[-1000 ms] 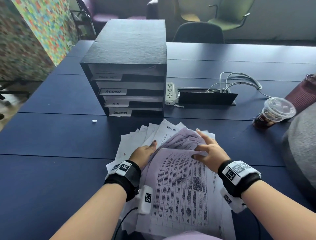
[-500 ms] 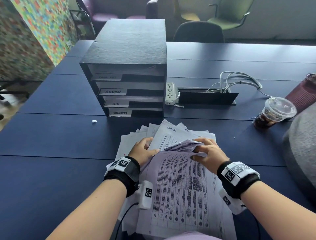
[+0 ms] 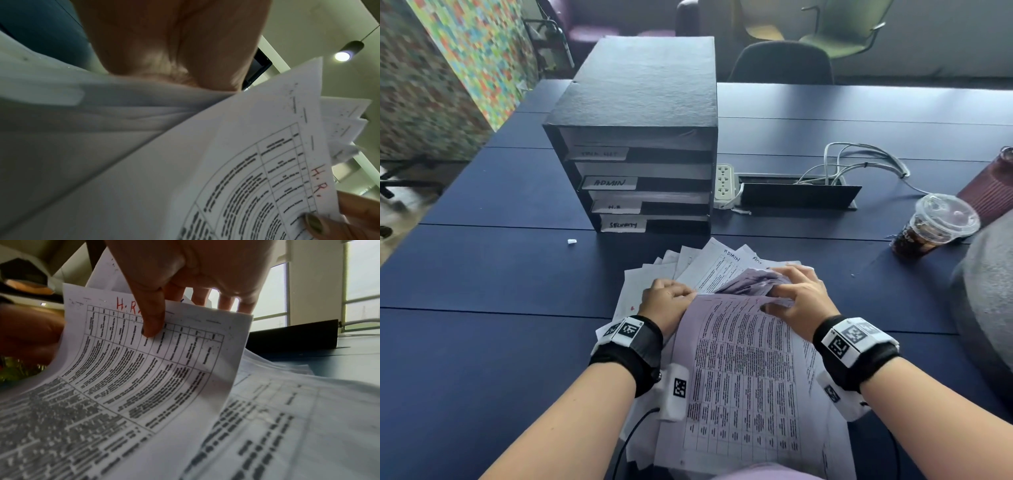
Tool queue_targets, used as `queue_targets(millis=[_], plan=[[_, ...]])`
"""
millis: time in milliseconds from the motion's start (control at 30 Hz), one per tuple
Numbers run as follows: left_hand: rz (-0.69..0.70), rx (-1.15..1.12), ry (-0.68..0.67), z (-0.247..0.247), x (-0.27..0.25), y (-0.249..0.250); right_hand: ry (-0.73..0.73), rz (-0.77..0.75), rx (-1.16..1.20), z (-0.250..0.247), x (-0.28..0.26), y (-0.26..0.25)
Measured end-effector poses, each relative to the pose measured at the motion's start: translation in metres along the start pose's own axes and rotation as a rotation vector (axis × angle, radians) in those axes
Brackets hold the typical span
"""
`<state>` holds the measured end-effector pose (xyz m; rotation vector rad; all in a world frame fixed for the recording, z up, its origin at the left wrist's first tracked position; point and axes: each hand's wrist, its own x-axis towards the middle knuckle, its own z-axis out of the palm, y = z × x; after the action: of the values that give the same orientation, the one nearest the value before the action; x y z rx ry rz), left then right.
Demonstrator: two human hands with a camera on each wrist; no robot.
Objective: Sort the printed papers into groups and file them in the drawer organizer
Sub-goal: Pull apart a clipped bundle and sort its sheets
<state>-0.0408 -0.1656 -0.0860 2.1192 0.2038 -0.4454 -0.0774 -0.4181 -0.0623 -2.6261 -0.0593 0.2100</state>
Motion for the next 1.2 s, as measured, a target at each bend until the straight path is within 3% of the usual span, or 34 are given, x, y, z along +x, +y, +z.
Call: queue_targets(millis=[167,333,500,700,767,867,1067,1200], plan=[[-0.043,0.148,-0.051,-0.006,0.004,0.000,-0.029,0.037,0.079,0.000,-0.001,0.003],[0.044,0.233,0.010,-0.009,0.005,0.005,-0.048,0.037,0.110,-0.001,-0.001,0.001],[0.165,-0.047,-0.028,-0.003,-0.006,0.009,-0.072,0.026,0.133,-0.003,-0.001,-0.001],[0.163,0.079,0.009,-0.003,-0.004,0.011,-0.052,0.026,0.112,-0.001,0.000,-0.001],[0.147,0.045,-0.048,-0.002,-0.009,0.013,-0.046,0.021,0.106,-0.001,0.001,0.000],[0.111,-0.188,-0.210,-0.002,-0.020,0.016,-0.032,0.012,0.116,-0.003,0.001,-0.002],[0.087,-0.246,-0.176,-0.012,-0.015,0.023,-0.002,0.003,0.059,-0.003,0.002,0.004],[0.037,-0.003,-0.040,-0.002,0.000,0.009,-0.008,0.009,0.084,-0.003,0.002,0.002]])
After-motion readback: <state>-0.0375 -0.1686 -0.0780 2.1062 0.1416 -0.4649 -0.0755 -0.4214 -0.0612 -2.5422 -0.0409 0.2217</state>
